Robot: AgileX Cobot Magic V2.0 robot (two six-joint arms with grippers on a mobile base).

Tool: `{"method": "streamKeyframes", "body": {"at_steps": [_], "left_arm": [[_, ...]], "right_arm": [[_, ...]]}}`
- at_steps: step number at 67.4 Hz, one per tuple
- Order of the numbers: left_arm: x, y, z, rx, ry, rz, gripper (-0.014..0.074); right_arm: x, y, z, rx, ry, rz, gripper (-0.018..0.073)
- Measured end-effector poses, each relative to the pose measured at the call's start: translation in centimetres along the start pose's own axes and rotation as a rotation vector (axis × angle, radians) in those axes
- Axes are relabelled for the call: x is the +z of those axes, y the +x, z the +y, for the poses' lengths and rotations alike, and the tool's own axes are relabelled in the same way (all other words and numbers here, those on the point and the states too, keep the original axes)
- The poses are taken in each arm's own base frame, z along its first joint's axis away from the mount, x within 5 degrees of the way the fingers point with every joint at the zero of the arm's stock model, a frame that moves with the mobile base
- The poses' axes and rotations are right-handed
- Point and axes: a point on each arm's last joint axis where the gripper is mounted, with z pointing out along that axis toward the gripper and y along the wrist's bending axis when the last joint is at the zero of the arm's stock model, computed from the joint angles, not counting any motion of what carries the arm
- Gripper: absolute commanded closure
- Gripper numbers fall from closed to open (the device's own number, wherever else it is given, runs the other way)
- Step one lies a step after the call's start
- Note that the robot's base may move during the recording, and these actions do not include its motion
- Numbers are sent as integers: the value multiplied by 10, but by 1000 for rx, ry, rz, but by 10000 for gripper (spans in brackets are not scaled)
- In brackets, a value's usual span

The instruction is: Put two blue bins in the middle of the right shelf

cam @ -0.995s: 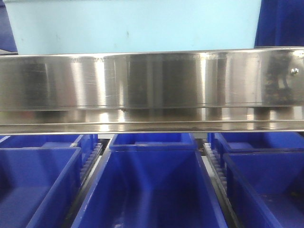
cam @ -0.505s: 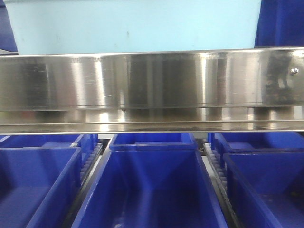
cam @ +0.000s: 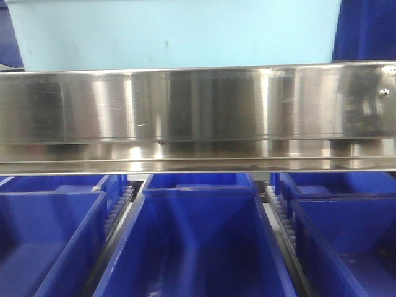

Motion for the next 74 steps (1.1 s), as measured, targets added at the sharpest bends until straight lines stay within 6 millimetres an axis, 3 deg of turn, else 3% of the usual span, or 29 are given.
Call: {"method": "streamKeyframes", "body": {"at_steps": [29,74], "left_arm": [[3,-4,0,7,1,-55,707],[3,-3,0,15,-3,-50,707]], "right_arm": [[12,2,-4,-16,47,32,711],[12,5,-5,-18,62,72,711]]}}
